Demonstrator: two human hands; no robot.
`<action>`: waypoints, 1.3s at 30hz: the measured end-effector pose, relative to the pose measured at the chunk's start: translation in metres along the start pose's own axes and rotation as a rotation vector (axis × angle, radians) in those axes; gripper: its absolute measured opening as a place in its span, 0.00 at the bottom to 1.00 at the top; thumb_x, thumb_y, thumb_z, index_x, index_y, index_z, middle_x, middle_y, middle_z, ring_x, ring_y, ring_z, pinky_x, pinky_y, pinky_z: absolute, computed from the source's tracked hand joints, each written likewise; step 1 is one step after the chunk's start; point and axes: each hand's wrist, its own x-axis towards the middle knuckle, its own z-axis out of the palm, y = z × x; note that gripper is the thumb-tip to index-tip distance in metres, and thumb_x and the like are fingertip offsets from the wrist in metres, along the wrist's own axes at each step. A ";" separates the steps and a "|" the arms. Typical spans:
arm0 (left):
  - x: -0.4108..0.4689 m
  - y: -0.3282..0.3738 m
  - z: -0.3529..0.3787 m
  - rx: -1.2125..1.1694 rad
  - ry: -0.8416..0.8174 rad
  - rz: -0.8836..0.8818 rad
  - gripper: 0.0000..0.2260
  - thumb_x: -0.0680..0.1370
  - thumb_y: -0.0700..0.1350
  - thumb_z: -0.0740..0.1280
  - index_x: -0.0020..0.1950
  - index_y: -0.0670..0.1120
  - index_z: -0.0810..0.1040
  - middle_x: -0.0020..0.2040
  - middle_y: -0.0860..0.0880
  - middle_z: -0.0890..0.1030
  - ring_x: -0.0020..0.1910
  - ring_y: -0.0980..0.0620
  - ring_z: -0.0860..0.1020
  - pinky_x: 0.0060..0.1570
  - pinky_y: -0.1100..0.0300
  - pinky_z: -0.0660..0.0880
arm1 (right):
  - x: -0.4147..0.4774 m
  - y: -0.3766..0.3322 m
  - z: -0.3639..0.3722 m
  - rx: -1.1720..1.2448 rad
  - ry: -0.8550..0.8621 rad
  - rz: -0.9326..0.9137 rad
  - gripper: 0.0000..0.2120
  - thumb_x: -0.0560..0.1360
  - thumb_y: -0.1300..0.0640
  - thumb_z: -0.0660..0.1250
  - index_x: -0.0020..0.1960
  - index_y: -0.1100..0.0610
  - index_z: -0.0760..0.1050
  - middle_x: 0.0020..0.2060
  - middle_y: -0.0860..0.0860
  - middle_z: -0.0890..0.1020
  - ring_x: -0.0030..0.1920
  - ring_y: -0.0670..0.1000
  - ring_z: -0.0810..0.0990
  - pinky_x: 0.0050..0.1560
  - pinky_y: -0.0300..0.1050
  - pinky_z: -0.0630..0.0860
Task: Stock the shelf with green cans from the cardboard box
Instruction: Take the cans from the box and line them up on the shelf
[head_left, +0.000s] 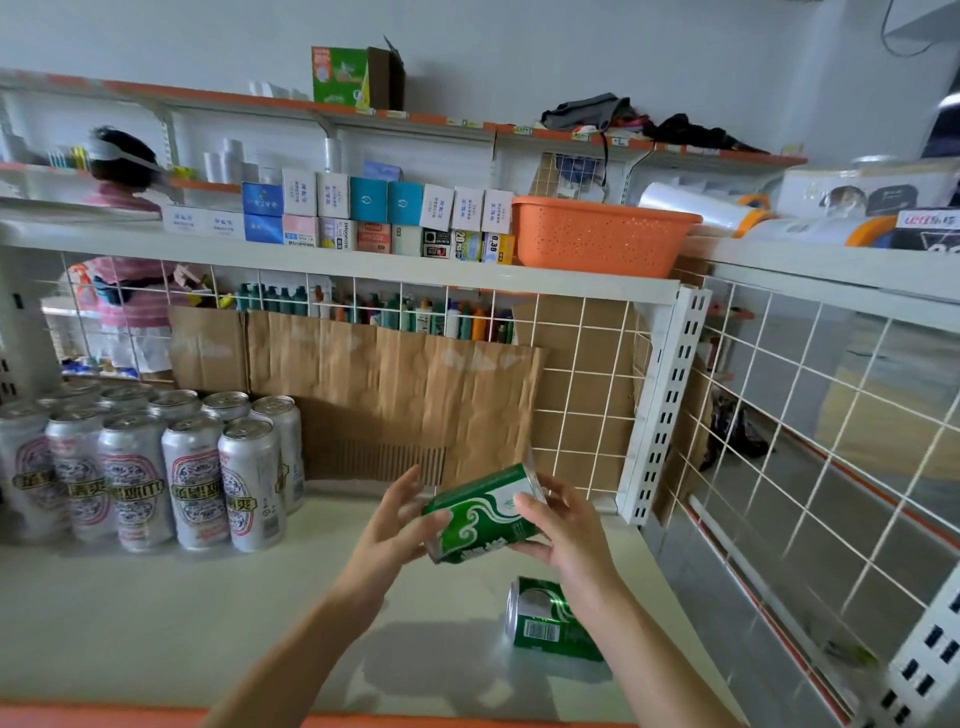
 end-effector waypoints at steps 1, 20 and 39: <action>-0.001 0.000 0.003 -0.015 -0.017 -0.008 0.52 0.46 0.70 0.75 0.67 0.56 0.65 0.59 0.57 0.75 0.53 0.55 0.80 0.46 0.62 0.78 | -0.001 0.002 0.001 0.037 0.006 0.017 0.29 0.59 0.55 0.79 0.58 0.57 0.75 0.49 0.56 0.84 0.48 0.54 0.84 0.45 0.51 0.82; 0.018 0.008 0.001 0.091 0.013 0.092 0.34 0.54 0.55 0.77 0.57 0.45 0.76 0.49 0.42 0.82 0.44 0.48 0.83 0.38 0.61 0.79 | 0.004 -0.001 -0.020 -0.512 -0.220 -0.071 0.42 0.57 0.35 0.75 0.67 0.40 0.66 0.63 0.38 0.73 0.63 0.39 0.71 0.65 0.43 0.68; 0.030 0.043 0.016 0.706 -0.305 0.195 0.26 0.69 0.43 0.74 0.64 0.56 0.70 0.56 0.55 0.74 0.57 0.54 0.76 0.53 0.60 0.78 | -0.001 0.003 -0.020 -0.758 -0.281 -0.145 0.31 0.61 0.52 0.80 0.60 0.45 0.70 0.54 0.42 0.78 0.54 0.42 0.77 0.53 0.37 0.77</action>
